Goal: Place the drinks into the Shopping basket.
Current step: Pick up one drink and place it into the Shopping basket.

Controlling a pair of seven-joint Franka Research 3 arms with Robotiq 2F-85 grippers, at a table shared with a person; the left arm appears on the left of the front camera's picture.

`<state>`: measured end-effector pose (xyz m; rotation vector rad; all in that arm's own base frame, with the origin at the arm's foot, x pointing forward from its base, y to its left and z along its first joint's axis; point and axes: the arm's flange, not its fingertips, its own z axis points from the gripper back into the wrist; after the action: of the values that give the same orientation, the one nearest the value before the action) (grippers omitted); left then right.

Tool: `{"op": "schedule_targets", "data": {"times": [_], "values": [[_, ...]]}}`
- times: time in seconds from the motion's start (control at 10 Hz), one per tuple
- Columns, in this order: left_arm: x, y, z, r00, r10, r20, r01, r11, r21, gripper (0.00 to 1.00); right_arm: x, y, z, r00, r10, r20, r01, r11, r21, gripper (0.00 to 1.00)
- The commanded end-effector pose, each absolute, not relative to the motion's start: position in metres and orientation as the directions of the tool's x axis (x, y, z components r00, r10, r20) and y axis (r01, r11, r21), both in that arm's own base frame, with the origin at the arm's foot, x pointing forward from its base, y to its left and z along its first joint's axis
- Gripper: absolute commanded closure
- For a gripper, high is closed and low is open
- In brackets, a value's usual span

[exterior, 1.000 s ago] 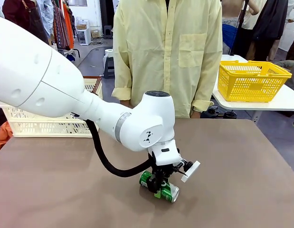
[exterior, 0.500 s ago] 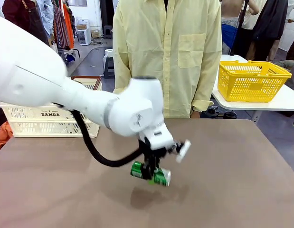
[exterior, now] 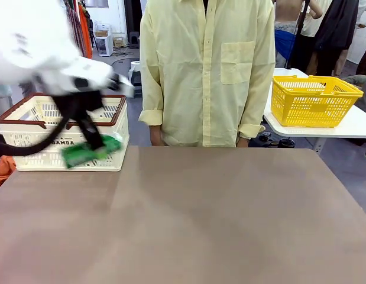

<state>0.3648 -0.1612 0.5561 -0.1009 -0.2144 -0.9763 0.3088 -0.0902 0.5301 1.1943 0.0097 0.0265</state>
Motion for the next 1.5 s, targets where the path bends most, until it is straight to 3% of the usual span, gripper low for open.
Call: {"op": "schedule_targets", "data": {"times": [0.0, 0.1, 0.4, 0.5, 0.6, 1.1, 1.3, 1.4], "values": [[0.390, -0.093, 0.581, 0.912, -0.323, 0.254, 0.346, 0.937, -0.052, 1.00, 0.307, -0.092, 0.531, 0.999, 0.045, 0.022, -0.037, 0.379, 0.925, 0.00], [0.409, -0.050, 0.585, 0.969, -0.121, 0.217, 0.142, 0.986, -0.085, 1.00, 0.307, -0.092, 0.531, 0.999, 0.045, 0.022, -0.037, 0.379, 0.925, 0.00], [0.439, 0.009, 0.575, 0.977, 0.098, 0.187, -0.068, 0.985, -0.159, 1.00, 0.307, -0.092, 0.531, 0.999, 0.045, 0.022, -0.037, 0.379, 0.925, 0.00], [0.439, 0.010, 0.570, 0.970, 0.100, 0.222, -0.066, 0.985, -0.157, 1.00, 0.307, -0.092, 0.531, 0.999, 0.045, 0.022, -0.037, 0.379, 0.925, 0.00], [0.432, 0.032, 0.570, 0.980, -0.093, 0.178, 0.113, 0.988, -0.108, 1.00, 0.307, -0.092, 0.531, 0.999, 0.045, 0.022, -0.037, 0.379, 0.925, 0.00], [0.437, 0.028, 0.565, 0.983, -0.072, 0.168, 0.091, 0.989, -0.113, 1.00, 0.307, -0.092, 0.531, 0.999, 0.045, 0.022, -0.037, 0.379, 0.925, 0.00], [0.482, 0.029, 0.589, 0.976, -0.162, 0.147, 0.167, 0.986, -0.023, 1.00, 0.307, -0.092, 0.531, 0.999, 0.045, 0.022, -0.037, 0.379, 0.925, 0.00], [0.519, 0.041, 0.608, 0.974, -0.147, 0.170, 0.157, 0.987, -0.045, 1.00, 0.307, -0.092, 0.531, 0.999, 0.045, 0.022, -0.037, 0.379, 0.925, 0.00]]}}
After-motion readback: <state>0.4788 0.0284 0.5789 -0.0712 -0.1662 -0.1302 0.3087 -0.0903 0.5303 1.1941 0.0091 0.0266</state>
